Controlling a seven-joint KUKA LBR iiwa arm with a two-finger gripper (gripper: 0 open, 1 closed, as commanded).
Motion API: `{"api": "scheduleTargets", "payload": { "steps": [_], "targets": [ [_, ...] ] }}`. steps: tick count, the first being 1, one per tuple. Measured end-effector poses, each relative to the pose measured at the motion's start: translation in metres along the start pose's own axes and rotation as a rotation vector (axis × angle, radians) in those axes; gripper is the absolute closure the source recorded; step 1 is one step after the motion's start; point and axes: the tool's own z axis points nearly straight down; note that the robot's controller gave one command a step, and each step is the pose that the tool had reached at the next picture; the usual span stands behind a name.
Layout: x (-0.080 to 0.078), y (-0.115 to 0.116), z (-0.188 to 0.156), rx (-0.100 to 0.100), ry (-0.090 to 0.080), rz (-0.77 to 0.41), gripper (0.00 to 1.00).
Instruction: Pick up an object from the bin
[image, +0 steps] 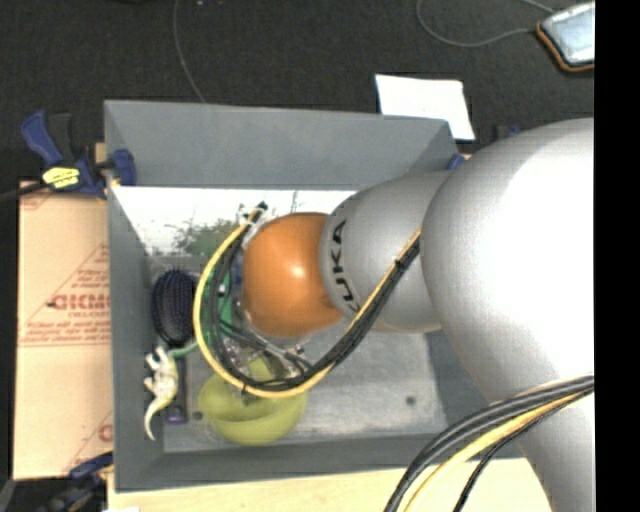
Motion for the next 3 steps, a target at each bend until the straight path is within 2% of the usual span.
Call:
{"api": "scheduleTargets", "payload": {
  "steps": [1, 2, 3],
  "targets": [
    [0.000, 0.000, 0.000, 0.000, 0.000, 0.000, 1.00],
    [-0.009, -0.017, -0.061, 0.002, -0.007, -0.132, 1.00],
    [0.033, -0.029, 0.002, -0.002, 0.005, 0.002, 1.00]
  ]
}}
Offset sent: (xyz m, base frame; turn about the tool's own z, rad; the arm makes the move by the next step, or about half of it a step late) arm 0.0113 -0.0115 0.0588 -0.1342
